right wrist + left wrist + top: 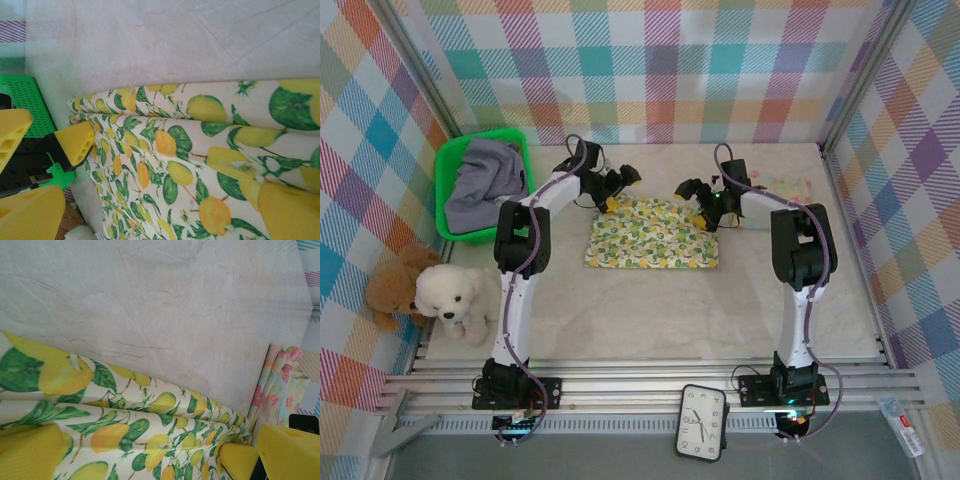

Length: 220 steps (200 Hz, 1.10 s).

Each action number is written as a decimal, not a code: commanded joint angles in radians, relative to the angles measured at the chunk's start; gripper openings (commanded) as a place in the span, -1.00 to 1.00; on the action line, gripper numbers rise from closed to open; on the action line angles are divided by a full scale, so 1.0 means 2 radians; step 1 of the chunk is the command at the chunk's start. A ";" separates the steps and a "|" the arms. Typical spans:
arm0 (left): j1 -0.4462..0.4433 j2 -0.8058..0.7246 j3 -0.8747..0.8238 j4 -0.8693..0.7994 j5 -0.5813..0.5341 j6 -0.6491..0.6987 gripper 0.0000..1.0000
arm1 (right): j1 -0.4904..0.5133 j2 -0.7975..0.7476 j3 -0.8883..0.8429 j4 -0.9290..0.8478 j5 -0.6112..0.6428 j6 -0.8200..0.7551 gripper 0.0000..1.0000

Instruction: Fold and stack the skirts

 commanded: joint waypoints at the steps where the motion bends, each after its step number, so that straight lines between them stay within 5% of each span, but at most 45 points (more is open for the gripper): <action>1: 0.010 -0.024 -0.004 -0.053 -0.010 0.049 1.00 | -0.008 -0.018 0.003 -0.070 0.004 -0.016 0.98; 71: -0.031 -0.142 -0.105 -0.016 0.027 -0.002 1.00 | 0.037 -0.077 -0.003 -0.066 -0.038 0.000 0.98; 142: -0.045 -0.199 -0.279 0.003 -0.047 -0.037 1.00 | 0.062 -0.067 -0.069 -0.016 -0.039 0.026 0.98; 220: -0.031 -0.188 -0.324 -0.006 -0.089 -0.006 1.00 | 0.045 -0.114 -0.099 -0.124 0.074 -0.061 0.98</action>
